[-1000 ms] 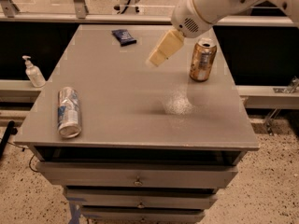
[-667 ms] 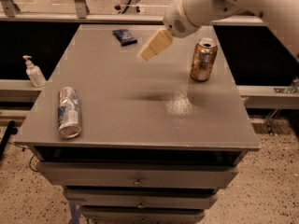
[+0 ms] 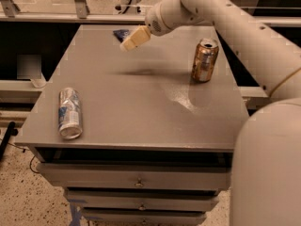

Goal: Pick rxbar blueberry

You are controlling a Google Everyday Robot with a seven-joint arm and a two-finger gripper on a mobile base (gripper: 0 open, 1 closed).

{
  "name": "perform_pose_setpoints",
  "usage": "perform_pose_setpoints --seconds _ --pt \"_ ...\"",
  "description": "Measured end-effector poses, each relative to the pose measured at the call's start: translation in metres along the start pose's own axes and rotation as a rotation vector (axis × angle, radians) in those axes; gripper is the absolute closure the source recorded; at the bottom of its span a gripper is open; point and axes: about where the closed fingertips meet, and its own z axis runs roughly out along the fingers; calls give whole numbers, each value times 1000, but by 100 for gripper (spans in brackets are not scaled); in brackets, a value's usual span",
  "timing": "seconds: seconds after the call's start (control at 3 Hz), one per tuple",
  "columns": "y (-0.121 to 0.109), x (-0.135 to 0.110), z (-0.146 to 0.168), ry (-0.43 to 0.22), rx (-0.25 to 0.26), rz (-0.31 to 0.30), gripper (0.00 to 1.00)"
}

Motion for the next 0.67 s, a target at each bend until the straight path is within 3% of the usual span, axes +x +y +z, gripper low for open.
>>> perform_pose_setpoints --seconds 0.67 --pt "-31 1 76 -16 2 85 0"
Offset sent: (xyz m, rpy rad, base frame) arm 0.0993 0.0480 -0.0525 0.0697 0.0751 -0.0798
